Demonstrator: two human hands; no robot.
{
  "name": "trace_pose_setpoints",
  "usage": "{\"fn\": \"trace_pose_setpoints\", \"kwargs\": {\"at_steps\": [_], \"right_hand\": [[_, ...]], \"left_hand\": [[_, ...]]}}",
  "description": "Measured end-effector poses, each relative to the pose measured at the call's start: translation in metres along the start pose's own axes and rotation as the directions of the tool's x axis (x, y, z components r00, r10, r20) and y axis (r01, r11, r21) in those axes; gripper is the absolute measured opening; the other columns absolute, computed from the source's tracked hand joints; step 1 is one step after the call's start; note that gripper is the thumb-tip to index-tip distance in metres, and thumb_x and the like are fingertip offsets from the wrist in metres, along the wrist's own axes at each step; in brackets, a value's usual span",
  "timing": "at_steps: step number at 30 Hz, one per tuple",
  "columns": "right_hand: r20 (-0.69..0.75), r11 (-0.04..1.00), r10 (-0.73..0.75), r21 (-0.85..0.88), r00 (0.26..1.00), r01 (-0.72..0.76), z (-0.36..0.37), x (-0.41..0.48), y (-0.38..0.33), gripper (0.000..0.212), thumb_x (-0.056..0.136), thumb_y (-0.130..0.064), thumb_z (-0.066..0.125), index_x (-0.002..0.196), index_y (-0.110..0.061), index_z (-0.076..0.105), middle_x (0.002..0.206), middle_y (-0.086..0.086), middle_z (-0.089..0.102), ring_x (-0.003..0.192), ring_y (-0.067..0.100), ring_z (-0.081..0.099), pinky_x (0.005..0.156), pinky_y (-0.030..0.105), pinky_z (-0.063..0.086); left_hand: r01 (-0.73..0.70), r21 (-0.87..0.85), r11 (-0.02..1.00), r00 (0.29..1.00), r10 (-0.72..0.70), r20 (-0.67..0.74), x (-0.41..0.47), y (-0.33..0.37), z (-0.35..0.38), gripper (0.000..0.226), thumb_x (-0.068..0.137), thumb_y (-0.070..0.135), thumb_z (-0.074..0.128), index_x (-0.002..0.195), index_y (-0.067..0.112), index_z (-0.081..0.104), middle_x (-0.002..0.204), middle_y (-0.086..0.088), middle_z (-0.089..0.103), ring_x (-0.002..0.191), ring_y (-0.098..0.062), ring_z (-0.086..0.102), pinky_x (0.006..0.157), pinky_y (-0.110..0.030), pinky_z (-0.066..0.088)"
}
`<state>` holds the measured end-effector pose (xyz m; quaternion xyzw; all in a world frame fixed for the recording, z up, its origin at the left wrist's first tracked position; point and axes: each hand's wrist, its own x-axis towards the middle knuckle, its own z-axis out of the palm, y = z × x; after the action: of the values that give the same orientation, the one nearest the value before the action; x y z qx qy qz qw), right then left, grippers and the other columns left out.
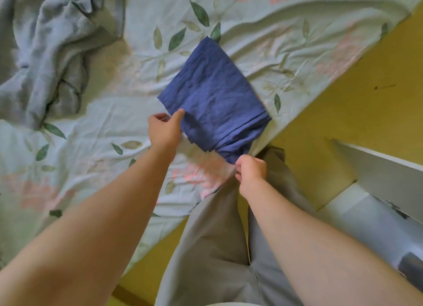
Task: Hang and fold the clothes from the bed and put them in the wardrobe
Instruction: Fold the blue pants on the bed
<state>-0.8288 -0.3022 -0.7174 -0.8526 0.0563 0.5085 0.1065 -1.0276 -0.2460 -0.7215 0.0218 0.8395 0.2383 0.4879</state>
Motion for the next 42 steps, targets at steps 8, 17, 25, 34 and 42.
{"fn": "trace_pose_setpoints", "kwargs": {"at_steps": [8,17,25,34,42], "right_hand": [[0.318,0.985,0.147,0.039,0.937,-0.168,0.007,0.0,0.006,0.04,0.086,-0.037,0.078,0.122,-0.025,0.065,0.12,0.004,0.071,0.111,0.029,0.066,0.1,0.046,0.052],[0.39,0.905,0.182,0.292,0.903,-0.308,0.022,-0.006,-0.004,0.039,0.084,-0.031,0.083,0.119,-0.022,0.066,0.114,0.008,0.07,0.105,0.028,0.068,0.089,0.036,0.059],[0.524,0.764,0.122,0.492,0.843,-0.417,0.018,-0.012,-0.007,0.02,0.087,0.002,0.055,0.104,-0.005,0.064,0.078,0.008,0.058,0.063,0.017,0.053,0.057,0.025,0.045],[0.667,0.692,0.095,0.489,0.739,-0.531,0.021,-0.019,-0.016,0.022,0.085,-0.011,0.064,0.106,-0.008,0.065,0.086,0.008,0.061,0.068,0.02,0.059,0.062,0.028,0.046],[0.579,0.643,0.145,0.561,0.802,-0.522,0.011,-0.016,-0.008,0.018,0.088,0.005,0.047,0.1,-0.003,0.057,0.078,0.012,0.055,0.059,0.019,0.06,0.046,0.023,0.045]], "left_hand": [[0.181,-0.125,0.976,0.98,-0.168,0.104,0.013,0.01,0.017,0.035,0.08,0.026,0.085,0.099,0.012,0.06,0.098,-0.004,0.068,0.073,-0.021,0.065,0.059,-0.03,0.057],[0.262,-0.189,0.946,0.954,-0.225,0.197,0.006,0.018,0.019,0.03,0.079,0.02,0.085,0.102,0.012,0.068,0.092,-0.003,0.075,0.076,-0.019,0.069,0.069,-0.03,0.055],[0.263,-0.25,0.932,0.939,-0.187,0.288,-0.004,0.033,0.021,0.031,0.081,0.026,0.075,0.11,0.015,0.069,0.106,-0.008,0.078,0.084,-0.028,0.07,0.056,-0.034,0.045],[0.273,-0.307,0.912,0.942,-0.189,0.278,-0.01,0.042,0.029,0.036,0.084,0.023,0.073,0.118,0.013,0.066,0.111,-0.008,0.076,0.099,-0.031,0.074,0.078,-0.043,0.061],[0.29,-0.33,0.898,0.944,-0.213,0.252,-0.007,0.043,0.028,0.034,0.087,0.018,0.073,0.119,0.01,0.064,0.113,-0.01,0.076,0.103,-0.032,0.073,0.094,-0.049,0.057]]}}
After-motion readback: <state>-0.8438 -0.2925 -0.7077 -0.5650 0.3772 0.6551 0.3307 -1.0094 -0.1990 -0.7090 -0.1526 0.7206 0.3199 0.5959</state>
